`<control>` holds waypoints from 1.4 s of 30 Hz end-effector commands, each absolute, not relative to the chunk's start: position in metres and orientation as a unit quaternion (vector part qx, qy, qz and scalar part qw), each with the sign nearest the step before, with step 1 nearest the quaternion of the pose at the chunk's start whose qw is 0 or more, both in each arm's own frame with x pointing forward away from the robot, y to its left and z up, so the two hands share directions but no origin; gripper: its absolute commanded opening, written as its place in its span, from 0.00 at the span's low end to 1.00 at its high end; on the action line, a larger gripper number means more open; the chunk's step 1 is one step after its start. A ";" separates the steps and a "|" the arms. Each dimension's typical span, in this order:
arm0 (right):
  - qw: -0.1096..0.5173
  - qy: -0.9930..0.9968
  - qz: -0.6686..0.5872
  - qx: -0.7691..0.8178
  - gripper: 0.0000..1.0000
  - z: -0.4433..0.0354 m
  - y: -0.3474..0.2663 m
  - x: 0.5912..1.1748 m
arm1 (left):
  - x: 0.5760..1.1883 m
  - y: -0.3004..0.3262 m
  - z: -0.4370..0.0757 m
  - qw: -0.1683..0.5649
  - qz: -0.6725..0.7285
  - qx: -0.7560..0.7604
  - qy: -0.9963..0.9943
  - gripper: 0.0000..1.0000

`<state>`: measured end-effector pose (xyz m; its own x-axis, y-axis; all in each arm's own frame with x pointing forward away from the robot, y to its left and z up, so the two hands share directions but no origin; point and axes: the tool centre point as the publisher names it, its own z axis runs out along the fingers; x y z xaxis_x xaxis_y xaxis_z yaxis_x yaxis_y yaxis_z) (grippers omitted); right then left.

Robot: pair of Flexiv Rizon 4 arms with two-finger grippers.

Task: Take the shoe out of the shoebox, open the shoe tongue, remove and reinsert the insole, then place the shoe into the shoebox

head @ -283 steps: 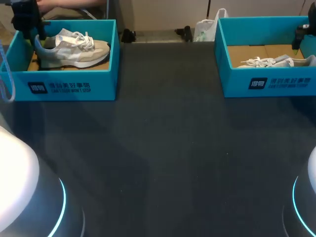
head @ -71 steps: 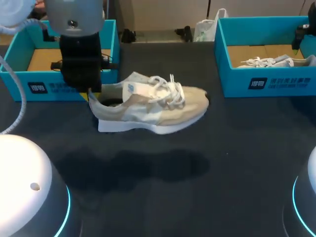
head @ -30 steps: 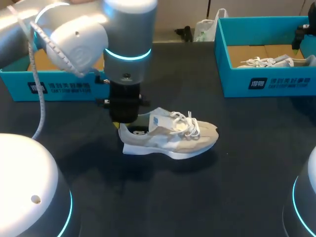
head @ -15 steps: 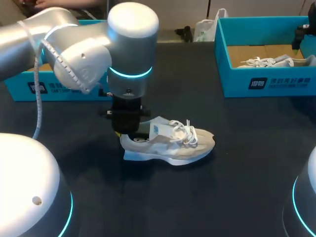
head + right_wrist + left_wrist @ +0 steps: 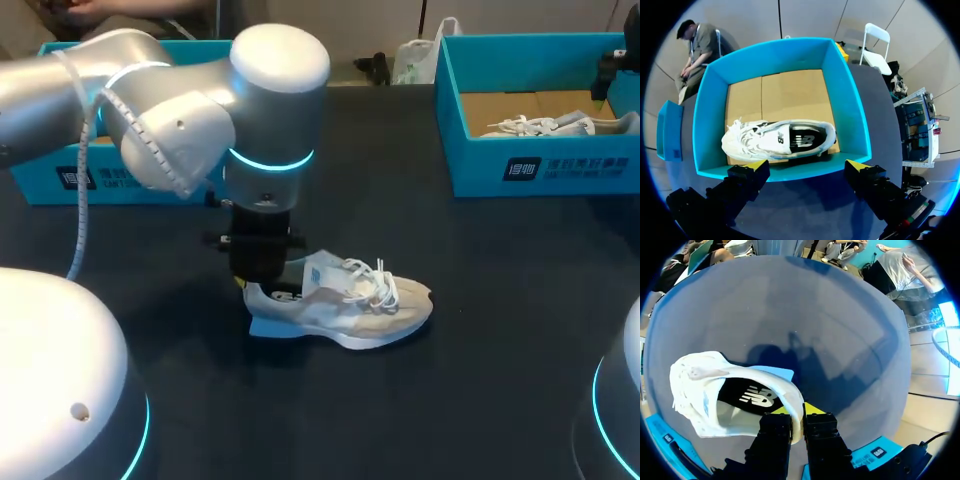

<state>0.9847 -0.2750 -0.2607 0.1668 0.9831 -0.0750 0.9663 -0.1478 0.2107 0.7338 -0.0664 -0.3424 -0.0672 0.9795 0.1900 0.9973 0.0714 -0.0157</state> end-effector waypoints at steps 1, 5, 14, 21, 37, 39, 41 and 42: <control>0.105 0.644 0.040 0.757 1.00 -0.261 -0.275 0.985 | 0.732 -0.069 -0.346 0.076 -0.065 -0.679 -0.727 0.11; 0.105 0.644 0.040 0.757 1.00 -0.261 -0.275 0.985 | 0.732 -0.068 -0.346 0.077 -0.066 -0.679 -0.727 0.60; 0.105 0.644 0.040 0.757 1.00 -0.261 -0.275 0.985 | 0.733 -0.066 -0.331 0.081 -0.049 -0.674 -0.733 0.85; 0.105 0.644 0.040 0.757 1.00 -0.261 -0.275 0.985 | 0.738 -0.065 -0.303 0.080 0.001 -0.641 -0.763 1.00; 0.105 0.644 0.040 0.757 1.00 -0.261 -0.275 0.985 | 0.746 -0.041 -0.270 0.084 0.128 -0.496 -0.855 1.00; 0.105 0.644 0.040 0.757 1.00 -0.261 -0.275 0.985 | 0.746 -0.037 -0.268 0.079 0.142 -0.470 -0.867 1.00; 0.105 0.644 0.040 0.757 1.00 -0.261 -0.275 0.985 | 0.746 -0.033 -0.266 0.078 0.158 -0.452 -0.874 1.00; 0.105 0.644 0.040 0.757 1.00 -0.261 -0.275 0.985 | 0.745 -0.032 -0.266 0.075 0.161 -0.443 -0.879 1.00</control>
<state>0.9847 -0.2749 -0.2607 0.1667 0.9832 -0.0750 0.9663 -0.1477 0.2107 0.7472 -0.0431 -0.2656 -0.5623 0.8255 0.0494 0.7705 0.5446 -0.3313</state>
